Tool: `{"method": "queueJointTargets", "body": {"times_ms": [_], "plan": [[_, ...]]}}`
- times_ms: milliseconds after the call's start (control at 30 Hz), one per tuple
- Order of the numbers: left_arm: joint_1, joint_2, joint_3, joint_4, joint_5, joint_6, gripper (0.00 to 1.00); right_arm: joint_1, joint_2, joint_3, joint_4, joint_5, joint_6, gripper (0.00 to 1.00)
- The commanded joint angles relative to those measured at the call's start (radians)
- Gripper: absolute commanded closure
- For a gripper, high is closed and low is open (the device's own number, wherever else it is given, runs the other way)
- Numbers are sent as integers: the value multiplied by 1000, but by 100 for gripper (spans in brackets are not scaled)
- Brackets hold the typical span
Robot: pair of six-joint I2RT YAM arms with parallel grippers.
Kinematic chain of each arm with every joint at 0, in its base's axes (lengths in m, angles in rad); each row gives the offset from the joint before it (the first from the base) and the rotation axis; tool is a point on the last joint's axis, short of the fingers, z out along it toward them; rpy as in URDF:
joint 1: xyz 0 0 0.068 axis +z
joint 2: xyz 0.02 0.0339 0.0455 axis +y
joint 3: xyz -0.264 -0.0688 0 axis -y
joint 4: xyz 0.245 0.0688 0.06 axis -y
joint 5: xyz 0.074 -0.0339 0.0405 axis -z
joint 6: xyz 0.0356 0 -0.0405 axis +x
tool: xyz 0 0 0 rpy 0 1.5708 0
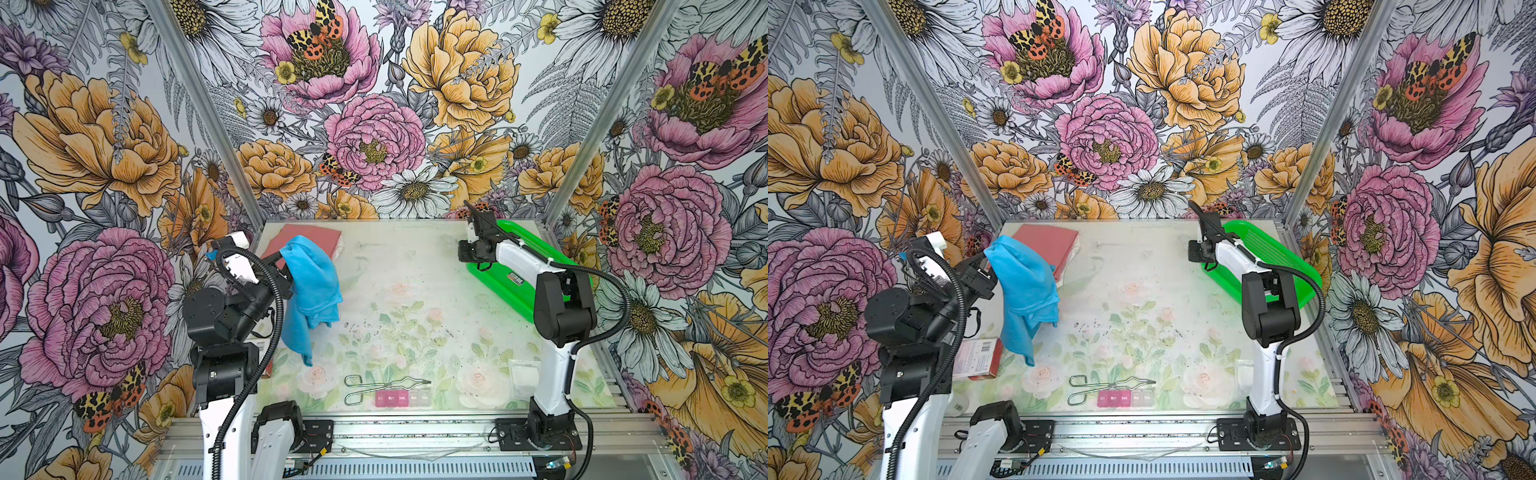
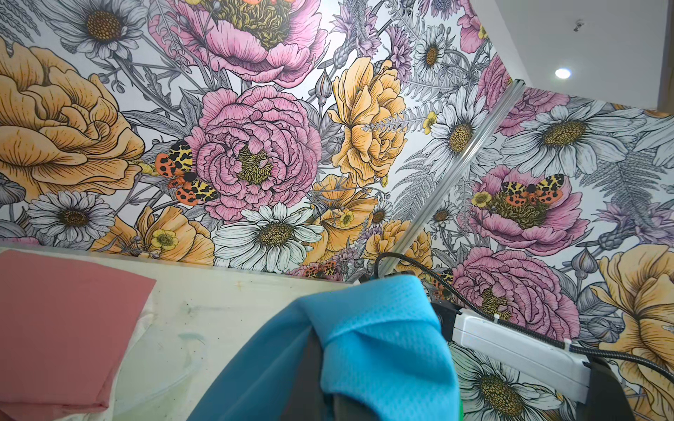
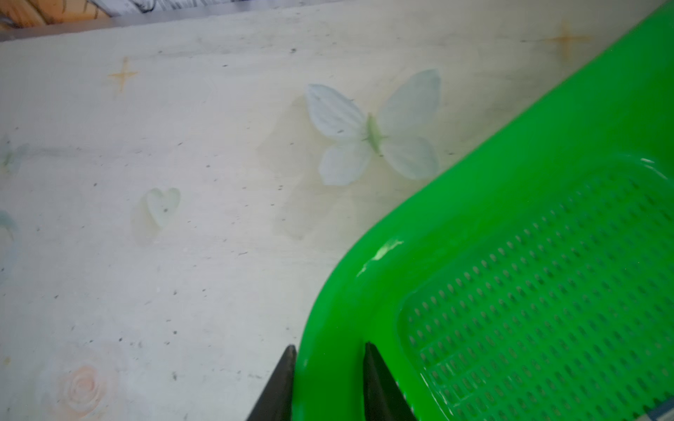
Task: Fold and stack t-shirts
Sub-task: Move the bin to the corner of the board, then place the T-shirt at the center of the board.
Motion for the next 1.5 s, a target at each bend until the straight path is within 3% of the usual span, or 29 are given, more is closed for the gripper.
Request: {"method": "queueJointTargets", "body": {"times_ms": [0, 200, 433, 500, 633, 700, 867, 967, 1033, 1200, 1300, 1367, 1467], "plan": [[2, -7, -24, 82, 39, -44, 100, -60, 13, 33, -52, -3, 33, 69], [-128, -1, -75, 102, -16, -24, 100, -100, 145, 237, -54, 69, 143, 69], [-436, 58, -130, 126, -209, 42, 100, -137, 320, 487, -57, 164, 150, 65], [-516, 92, -139, 148, -262, 59, 100, -143, 336, 538, -59, 171, 118, 57], [-624, 199, -139, 227, -303, 63, 100, -153, 312, 599, -71, 250, 36, 30], [-658, 255, -135, 281, -312, 63, 100, -163, 281, 616, -97, 253, 20, 25], [-710, 412, -68, 363, -297, 75, 100, -140, 60, 482, -105, 94, -89, 23], [-731, 517, 15, 404, -266, 83, 100, -142, -127, 318, -100, -184, -89, 23], [-749, 592, 91, 441, -245, 81, 100, -137, -262, 183, -91, -276, -91, 23], [-804, 791, 346, 516, -172, 25, 100, -134, -524, -74, -55, -252, -98, 22], [-831, 831, 432, 560, -158, -11, 100, -134, -616, -160, -56, -228, -99, 22], [-830, 808, 417, 607, -150, -43, 100, -135, -649, -196, -55, -218, -104, 22], [-794, 700, 278, 695, -165, -96, 100, -137, -664, -219, -56, -210, -109, 22]]}}
